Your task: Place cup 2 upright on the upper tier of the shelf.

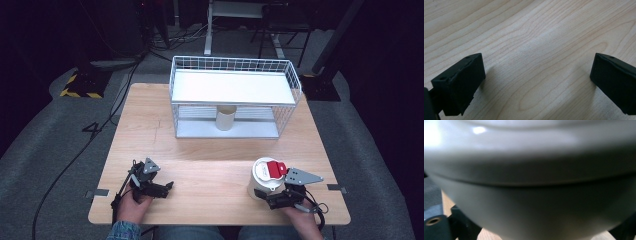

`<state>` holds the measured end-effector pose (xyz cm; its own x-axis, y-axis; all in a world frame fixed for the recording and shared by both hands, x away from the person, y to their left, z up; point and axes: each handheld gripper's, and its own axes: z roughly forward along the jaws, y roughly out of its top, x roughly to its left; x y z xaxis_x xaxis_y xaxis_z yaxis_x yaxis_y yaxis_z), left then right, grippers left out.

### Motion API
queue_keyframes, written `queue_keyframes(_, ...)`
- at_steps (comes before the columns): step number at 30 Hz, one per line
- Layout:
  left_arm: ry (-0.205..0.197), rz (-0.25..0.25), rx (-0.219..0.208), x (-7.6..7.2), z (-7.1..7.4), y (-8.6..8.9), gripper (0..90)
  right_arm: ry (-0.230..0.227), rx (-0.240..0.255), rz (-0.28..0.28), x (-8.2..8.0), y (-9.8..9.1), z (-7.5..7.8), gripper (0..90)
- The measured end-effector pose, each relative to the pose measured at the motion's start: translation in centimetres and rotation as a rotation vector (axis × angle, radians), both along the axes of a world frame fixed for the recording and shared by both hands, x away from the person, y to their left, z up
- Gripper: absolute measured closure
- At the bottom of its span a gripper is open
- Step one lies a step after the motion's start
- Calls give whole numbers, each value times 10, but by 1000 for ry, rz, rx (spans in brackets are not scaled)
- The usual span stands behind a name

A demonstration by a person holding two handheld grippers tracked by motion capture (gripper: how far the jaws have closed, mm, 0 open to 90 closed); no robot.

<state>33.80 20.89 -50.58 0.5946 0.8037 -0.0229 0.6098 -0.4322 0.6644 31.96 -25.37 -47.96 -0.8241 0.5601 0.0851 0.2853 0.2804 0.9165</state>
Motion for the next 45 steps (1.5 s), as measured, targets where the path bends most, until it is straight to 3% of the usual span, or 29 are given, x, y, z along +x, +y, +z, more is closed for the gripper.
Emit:
queue_keyframes(35, 0, 0, 0, 0, 0, 0, 3, -45, -26, 18, -2, 0, 0, 103)
queue_keyframes(45, 0, 0, 1, 0, 0, 0, 3, -53, -2, 4, -2, -3, 6, 104)
